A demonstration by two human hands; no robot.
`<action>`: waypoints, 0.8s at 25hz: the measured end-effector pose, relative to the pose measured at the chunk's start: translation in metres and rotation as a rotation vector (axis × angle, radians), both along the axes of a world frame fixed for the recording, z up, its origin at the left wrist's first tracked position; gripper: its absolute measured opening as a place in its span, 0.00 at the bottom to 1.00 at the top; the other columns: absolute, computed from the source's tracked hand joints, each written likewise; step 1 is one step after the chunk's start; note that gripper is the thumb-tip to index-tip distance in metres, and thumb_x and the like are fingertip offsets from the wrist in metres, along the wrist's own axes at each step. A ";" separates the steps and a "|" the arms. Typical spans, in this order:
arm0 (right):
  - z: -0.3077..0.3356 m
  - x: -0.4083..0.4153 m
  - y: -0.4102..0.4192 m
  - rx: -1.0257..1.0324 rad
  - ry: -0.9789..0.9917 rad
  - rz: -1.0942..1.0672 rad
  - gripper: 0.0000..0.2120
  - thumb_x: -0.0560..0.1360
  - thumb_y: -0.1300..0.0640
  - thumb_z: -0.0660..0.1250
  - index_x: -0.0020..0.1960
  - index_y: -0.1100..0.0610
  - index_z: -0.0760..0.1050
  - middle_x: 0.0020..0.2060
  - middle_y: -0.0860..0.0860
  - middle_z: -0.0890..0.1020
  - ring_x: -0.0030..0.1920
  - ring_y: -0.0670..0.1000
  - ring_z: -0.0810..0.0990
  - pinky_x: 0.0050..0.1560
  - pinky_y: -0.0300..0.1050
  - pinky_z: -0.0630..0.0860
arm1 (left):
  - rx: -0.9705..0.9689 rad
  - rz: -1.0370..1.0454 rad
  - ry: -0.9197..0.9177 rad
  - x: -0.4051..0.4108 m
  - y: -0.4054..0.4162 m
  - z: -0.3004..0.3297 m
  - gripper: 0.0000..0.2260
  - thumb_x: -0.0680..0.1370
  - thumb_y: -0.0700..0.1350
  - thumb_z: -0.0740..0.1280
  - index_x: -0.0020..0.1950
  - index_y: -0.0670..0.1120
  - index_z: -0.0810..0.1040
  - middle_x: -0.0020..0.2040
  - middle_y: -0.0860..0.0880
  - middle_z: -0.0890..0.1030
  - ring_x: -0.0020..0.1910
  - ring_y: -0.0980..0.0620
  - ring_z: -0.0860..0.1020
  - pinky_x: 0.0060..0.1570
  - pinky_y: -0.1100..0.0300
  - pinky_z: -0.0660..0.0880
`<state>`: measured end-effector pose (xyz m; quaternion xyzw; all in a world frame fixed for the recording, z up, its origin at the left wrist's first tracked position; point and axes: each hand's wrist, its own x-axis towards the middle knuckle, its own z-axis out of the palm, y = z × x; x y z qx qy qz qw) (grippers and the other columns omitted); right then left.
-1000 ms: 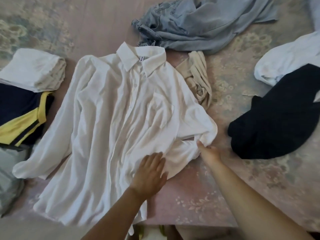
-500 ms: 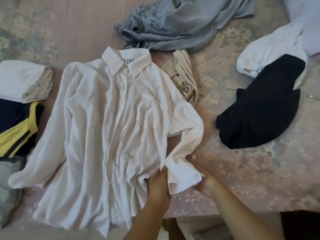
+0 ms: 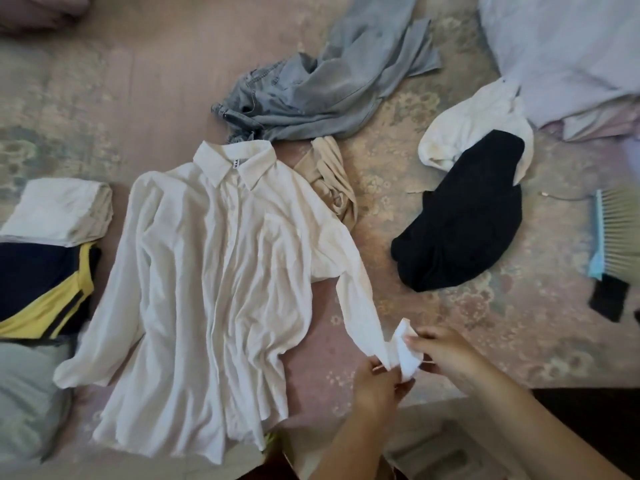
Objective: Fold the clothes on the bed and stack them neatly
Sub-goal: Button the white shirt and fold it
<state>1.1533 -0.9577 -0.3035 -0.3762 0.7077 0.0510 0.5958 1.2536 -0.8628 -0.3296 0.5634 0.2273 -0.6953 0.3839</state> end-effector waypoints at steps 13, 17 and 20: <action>0.043 -0.140 -0.084 -0.162 -0.089 0.212 0.19 0.82 0.53 0.67 0.72 0.50 0.73 0.74 0.50 0.71 0.69 0.54 0.73 0.68 0.53 0.72 | -0.311 -0.319 -0.476 -0.161 -0.091 0.075 0.14 0.79 0.34 0.60 0.64 0.42 0.72 0.52 0.39 0.80 0.53 0.37 0.79 0.52 0.43 0.76; 0.034 -0.163 -0.105 0.095 -0.198 0.374 0.27 0.80 0.31 0.52 0.63 0.45 0.80 0.69 0.44 0.77 0.66 0.44 0.75 0.74 0.51 0.66 | -0.217 -0.200 -0.522 -0.160 -0.118 0.080 0.13 0.82 0.36 0.61 0.66 0.40 0.66 0.55 0.37 0.78 0.48 0.42 0.80 0.49 0.46 0.79; 0.034 -0.180 -0.110 0.153 -0.368 0.539 0.31 0.76 0.25 0.50 0.68 0.39 0.76 0.67 0.38 0.78 0.71 0.43 0.70 0.76 0.54 0.57 | -0.155 -0.018 -0.420 -0.146 -0.140 0.079 0.18 0.83 0.38 0.60 0.72 0.44 0.63 0.57 0.39 0.77 0.49 0.43 0.80 0.48 0.49 0.81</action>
